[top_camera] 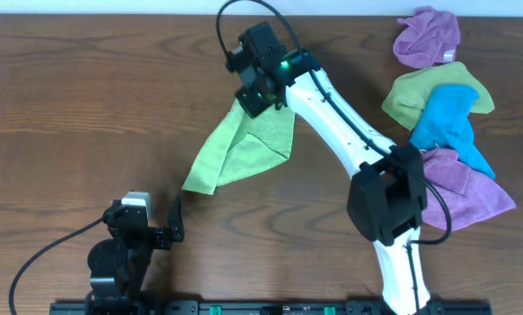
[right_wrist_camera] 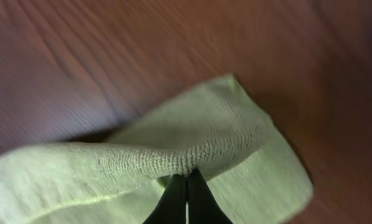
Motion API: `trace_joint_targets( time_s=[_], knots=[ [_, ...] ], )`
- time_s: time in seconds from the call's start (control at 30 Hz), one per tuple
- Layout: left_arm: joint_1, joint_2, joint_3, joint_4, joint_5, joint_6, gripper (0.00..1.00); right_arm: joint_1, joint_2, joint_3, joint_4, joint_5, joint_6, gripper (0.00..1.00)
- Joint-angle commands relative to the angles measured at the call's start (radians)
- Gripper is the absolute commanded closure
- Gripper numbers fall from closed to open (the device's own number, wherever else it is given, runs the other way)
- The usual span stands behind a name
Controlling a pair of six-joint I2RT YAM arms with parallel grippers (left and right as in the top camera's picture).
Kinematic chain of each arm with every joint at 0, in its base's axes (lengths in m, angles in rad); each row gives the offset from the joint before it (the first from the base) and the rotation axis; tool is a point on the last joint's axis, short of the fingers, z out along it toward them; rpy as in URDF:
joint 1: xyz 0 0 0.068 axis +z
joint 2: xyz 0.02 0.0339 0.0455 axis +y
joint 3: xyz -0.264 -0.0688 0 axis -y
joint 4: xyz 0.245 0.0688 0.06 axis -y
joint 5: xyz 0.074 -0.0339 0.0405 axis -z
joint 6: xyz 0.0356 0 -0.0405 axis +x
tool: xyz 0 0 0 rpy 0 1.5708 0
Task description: Fold the cloth
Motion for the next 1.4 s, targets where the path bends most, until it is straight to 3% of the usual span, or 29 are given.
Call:
trace_joint_targets(
  time_s=[0.0,0.2,0.23,0.27,0.3,0.33,0.4,0.5,0.7,0.93,1.23,1.33,1.37],
  knots=[
    [-0.003,-0.006,-0.021,-0.003,0.003,0.017,0.04,0.039,0.013,0.011,0.083,-0.123,0.013,0.99],
    [-0.003,-0.006,-0.021,-0.003,0.003,0.017,0.05,0.105,0.057,0.011,0.235,-0.333,0.013,0.99],
    [-0.003,-0.006,-0.021,-0.003,0.003,0.017,0.05,0.114,0.065,0.011,0.237,-0.371,0.013,0.89],
    [-0.003,-0.006,-0.021,-0.004,0.003,0.017,0.05,0.116,0.068,0.011,0.235,-0.366,0.013,0.71],
    [-0.003,-0.006,-0.021,-0.003,0.003,0.017,0.05,0.116,0.068,0.011,0.231,-0.342,0.013,0.37],
    [-0.003,-0.006,-0.021,-0.003,0.003,0.017,0.05,0.113,0.068,0.011,0.225,-0.308,0.013,0.17],
    [-0.003,-0.006,-0.021,-0.004,0.003,0.017,0.05,0.1,0.068,0.011,0.2,-0.261,0.014,0.1],
    [-0.003,-0.006,-0.021,-0.003,0.003,0.017,0.05,0.068,0.069,0.011,0.097,-0.238,0.013,0.09],
    [-0.003,-0.006,-0.021,-0.004,0.003,0.017,0.05,0.032,0.089,-0.002,-0.071,-0.136,-0.075,0.21],
    [-0.003,-0.006,-0.021,-0.003,0.003,0.017,0.04,0.03,0.132,-0.022,-0.102,-0.135,-0.212,0.29],
    [-0.003,-0.006,-0.021,-0.004,0.003,0.017,0.05,0.029,0.2,-0.023,-0.099,-0.065,-0.238,0.4],
    [-0.003,-0.006,-0.021,-0.004,0.003,0.017,0.05,0.028,0.212,-0.023,-0.094,-0.065,-0.238,0.51],
    [-0.003,-0.006,-0.021,-0.003,0.003,0.017,0.05,0.028,0.213,-0.023,-0.095,-0.065,-0.238,0.6]
  ],
)
